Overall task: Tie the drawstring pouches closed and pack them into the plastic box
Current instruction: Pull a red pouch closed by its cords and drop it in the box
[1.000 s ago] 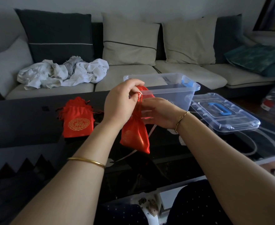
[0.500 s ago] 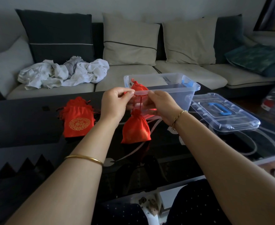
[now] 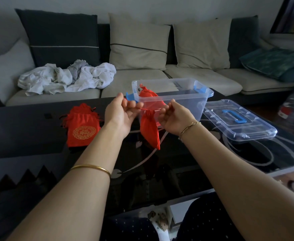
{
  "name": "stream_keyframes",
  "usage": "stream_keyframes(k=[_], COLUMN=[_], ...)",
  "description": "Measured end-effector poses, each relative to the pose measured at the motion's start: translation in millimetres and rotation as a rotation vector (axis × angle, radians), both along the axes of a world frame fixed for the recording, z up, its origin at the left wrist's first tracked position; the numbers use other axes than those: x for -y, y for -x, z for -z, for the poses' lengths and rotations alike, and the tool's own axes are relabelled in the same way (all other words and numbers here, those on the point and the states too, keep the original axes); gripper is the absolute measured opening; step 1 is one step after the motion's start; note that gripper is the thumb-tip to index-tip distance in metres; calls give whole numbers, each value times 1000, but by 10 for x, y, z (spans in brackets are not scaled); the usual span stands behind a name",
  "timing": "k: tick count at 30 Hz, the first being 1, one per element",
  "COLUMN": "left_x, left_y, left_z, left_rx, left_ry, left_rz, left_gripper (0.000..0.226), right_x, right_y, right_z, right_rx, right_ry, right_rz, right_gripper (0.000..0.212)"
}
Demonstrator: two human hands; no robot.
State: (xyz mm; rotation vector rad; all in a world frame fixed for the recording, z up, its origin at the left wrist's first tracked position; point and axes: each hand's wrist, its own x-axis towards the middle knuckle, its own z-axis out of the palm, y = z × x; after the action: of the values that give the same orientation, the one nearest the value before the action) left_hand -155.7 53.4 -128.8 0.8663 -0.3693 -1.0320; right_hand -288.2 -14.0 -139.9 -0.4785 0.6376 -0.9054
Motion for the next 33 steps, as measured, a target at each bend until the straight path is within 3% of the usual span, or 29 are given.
stream_keyframes(k=[2, 5, 8, 11, 13, 17, 22, 24, 27, 33], left_x=[14, 45, 56, 30, 12, 9, -1, 7, 52, 124], left_y=[8, 102, 115, 69, 67, 100, 121, 115, 103, 83], left_z=[-13, -28, -20, 43, 78, 72, 73, 76, 107, 177], left_rx=[-66, 55, 443, 810, 957, 993, 947, 924, 886, 907], left_ry=[37, 6, -88, -174, -180, -169, -174, -176, -185, -245], left_rz=[-12, -12, 24, 158, 234, 273, 282, 278, 226, 68], left_gripper=[47, 45, 39, 19, 11, 9, 13, 13, 11, 12], right_x=[44, 72, 71, 18, -34, -70, -98, -130, -146, -123], right_y=[40, 37, 29, 54, 39, -18, 6, 14, 21, 52], right_z=[16, 16, -12, -92, -159, -194, -187, -187, -186, -71], right_rx=[-50, -122, -273, -325, -381, -528, -594, -601, -615, -858], right_ry=[-9, 30, 205, 402, 533, 671, 533, 542, 621, 913], right_rz=[28, 84, 150, 97, 60, 46, -99, -159, -162, -132], right_gripper=[42, 42, 39, 38, 37, 38, 47, 39, 20, 16])
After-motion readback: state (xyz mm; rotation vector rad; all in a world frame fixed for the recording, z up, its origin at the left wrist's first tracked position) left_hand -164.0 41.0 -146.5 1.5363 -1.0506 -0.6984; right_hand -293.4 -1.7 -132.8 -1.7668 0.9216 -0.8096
